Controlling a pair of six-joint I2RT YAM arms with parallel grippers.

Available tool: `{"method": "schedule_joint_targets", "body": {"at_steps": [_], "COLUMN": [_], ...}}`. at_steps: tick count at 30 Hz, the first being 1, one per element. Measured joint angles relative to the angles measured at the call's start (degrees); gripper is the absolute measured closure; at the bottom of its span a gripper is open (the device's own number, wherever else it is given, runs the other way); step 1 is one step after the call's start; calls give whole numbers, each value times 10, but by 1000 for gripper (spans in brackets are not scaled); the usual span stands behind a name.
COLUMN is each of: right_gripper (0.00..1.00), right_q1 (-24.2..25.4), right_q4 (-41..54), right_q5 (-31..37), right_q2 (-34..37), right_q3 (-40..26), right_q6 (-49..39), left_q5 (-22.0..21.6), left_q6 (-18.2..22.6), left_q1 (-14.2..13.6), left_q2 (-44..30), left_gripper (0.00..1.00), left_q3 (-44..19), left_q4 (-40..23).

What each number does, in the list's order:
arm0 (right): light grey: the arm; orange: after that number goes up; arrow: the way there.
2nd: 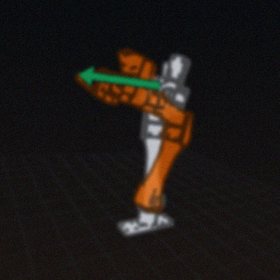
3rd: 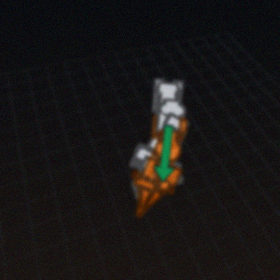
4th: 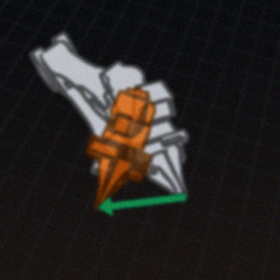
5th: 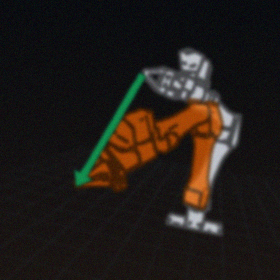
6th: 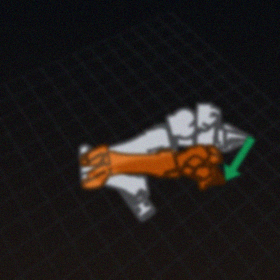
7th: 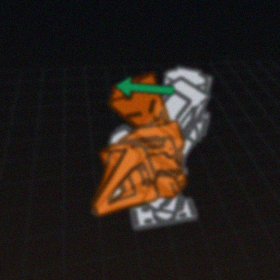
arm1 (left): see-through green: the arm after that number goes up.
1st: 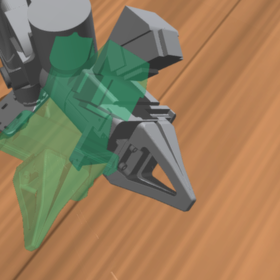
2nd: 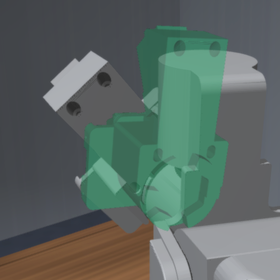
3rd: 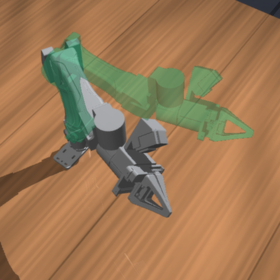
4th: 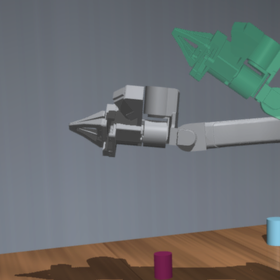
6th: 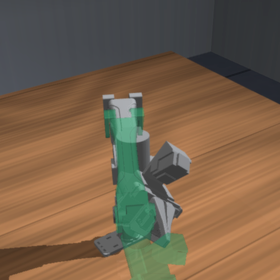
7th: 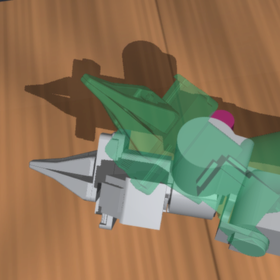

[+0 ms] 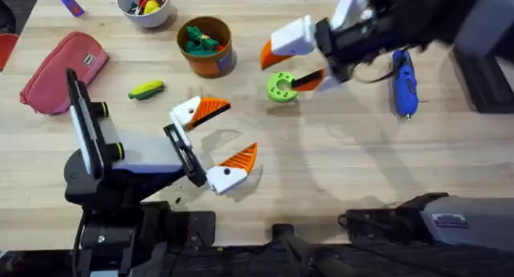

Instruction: Pick up the gripper from the table and insert it into the empty holder that is missing its gripper. Then pick up a screw, insert it into the mounting hole, and use the screwdriver to tighten it. Finally, clean up the table by picking up the vegetable and placing it into the bucket.

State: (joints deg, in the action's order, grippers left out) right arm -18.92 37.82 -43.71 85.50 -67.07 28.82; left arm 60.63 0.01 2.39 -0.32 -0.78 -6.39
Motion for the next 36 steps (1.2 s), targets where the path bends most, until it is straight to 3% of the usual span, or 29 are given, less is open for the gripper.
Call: {"method": "schedule_joint_targets", "body": {"at_steps": [3, 8, 14, 24, 32, 36], "right_gripper": [10, 16, 124, 210, 245, 307], "right_q1": [-3, -34, -68, -87, -91, -90], "right_q4": [122, 224, 281, 273, 253, 249], "right_q5": [126, 327, 457, 510, 513, 498], "right_q2": [-1, 8, 70, 198, 253, 276], "right_q3": [-87, -199, -279, -296, -296, -296], "right_q6": [-65, -119, -159, -182, -184, -184], "left_q5": [0, 0, 0, 0, 0, 0], "left_q6": [0, 0, 0, 0, 0, 0], "left_q1": [0, 0, 0, 0, 0, 0], "left_q2": [0, 0, 0, 0, 0, 0], "left_gripper": [14, 13, 14, 15, 14, 13], "left_q3": [0, 0, 0, 0, 0, 0], "left_q4": [0, 0, 0, 0, 0, 0]}}
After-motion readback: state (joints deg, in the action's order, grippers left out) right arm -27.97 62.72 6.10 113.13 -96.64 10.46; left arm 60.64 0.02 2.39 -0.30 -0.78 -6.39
